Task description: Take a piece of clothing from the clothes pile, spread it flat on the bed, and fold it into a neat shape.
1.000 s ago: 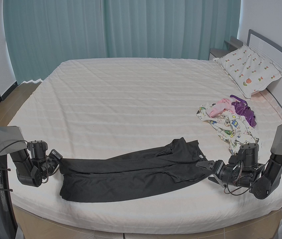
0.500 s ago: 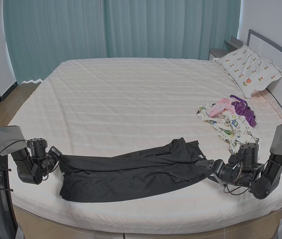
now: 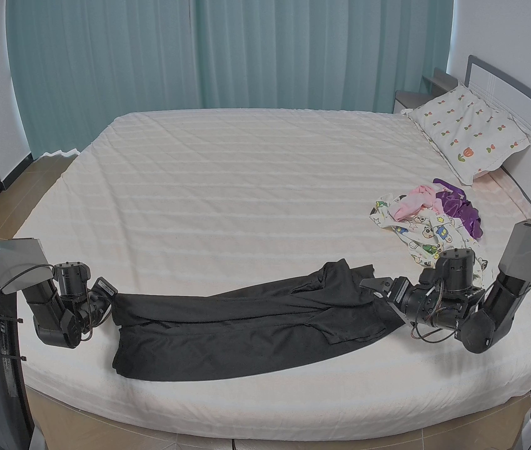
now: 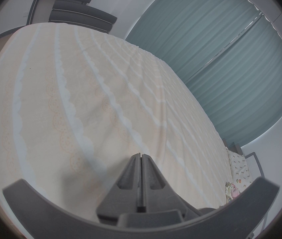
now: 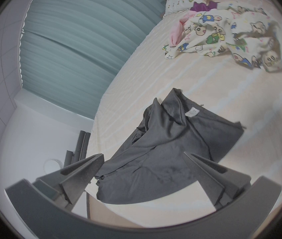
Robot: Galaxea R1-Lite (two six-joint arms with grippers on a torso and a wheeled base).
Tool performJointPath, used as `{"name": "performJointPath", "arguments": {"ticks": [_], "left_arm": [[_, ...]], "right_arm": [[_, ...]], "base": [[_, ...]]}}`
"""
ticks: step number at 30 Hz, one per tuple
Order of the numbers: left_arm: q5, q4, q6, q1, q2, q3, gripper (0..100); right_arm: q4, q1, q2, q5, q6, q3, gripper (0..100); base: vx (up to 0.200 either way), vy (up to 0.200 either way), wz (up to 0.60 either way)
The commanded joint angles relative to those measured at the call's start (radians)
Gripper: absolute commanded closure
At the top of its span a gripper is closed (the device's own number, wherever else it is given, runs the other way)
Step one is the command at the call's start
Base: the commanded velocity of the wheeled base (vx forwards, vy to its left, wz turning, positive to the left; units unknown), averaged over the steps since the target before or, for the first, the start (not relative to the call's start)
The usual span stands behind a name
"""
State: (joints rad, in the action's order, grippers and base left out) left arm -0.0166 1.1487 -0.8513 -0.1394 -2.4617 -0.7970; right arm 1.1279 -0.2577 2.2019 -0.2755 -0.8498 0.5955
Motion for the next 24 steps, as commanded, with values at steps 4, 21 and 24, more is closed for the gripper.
{"name": "performJointPath", "arguments": {"ticks": [4,21,24], "left_arm": [[0.0,0.003,0.0,0.001,-0.002,0.007,100],[0.003,0.005,0.0,0.001,-0.002,0.012,100],[0.003,0.005,0.0,0.001,-0.002,0.012,100]], "right_arm": [[-0.243,-0.012,0.156,0.072,0.113,0.363,0],[-0.617,-0.175,0.395,0.183,0.118,0.868,0],[-0.639,-0.175,0.421,0.193,0.135,0.9,0]], "base": [[0.0,0.0,0.0],[0.0,0.0,0.0],[0.0,0.0,0.0]]}}
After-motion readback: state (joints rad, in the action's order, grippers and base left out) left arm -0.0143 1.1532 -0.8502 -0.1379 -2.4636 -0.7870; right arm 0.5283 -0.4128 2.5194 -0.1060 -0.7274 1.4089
